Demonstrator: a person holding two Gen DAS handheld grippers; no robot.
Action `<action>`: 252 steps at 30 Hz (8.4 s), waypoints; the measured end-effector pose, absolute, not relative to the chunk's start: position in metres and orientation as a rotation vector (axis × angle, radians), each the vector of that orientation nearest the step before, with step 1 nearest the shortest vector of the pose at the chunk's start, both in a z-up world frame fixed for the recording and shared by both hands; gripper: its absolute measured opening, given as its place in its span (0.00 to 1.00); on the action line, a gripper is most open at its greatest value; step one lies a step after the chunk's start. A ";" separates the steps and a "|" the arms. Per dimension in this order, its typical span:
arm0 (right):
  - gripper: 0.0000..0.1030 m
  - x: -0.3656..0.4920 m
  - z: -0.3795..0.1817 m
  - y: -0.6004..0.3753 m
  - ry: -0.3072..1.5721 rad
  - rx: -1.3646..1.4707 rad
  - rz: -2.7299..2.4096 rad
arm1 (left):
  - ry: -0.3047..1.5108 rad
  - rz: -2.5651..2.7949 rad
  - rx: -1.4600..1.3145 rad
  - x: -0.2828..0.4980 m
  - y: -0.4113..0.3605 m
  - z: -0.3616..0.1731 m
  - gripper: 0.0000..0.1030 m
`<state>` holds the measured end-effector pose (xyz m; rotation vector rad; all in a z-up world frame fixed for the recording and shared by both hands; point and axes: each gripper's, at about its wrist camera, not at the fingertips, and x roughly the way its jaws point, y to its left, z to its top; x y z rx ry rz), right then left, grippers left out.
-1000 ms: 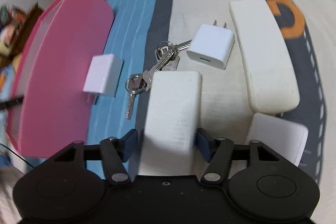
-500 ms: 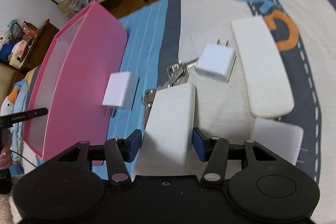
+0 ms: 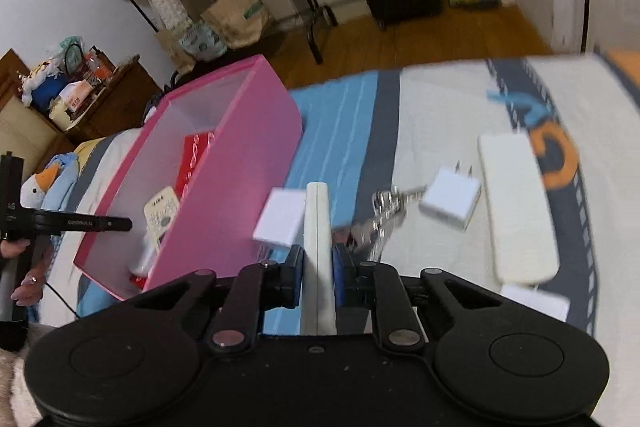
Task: Organize rigid objects
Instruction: 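Carry the white remote with the right gripper and drop it beside the TCL remote, then return the right gripper to the pile and grasp another white remote, then carry the second white remote with the right gripper and release it in the box, then move the right gripper to the pile and grasp the white cube, then carry the white cube with the right gripper and set it in the box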
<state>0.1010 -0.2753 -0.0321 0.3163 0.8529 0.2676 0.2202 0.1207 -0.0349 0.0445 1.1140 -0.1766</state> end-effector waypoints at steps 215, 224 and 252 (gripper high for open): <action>0.86 0.076 0.022 -0.307 1.107 0.134 0.173 | 1.133 -0.222 0.034 0.224 0.122 -0.026 0.15; 0.86 0.100 -0.060 -0.360 1.322 0.354 -0.033 | 1.132 -0.229 0.036 0.223 0.121 -0.026 0.19; 0.62 0.101 -0.065 -0.326 1.106 0.122 0.026 | 1.129 -0.232 0.030 0.225 0.123 -0.030 0.19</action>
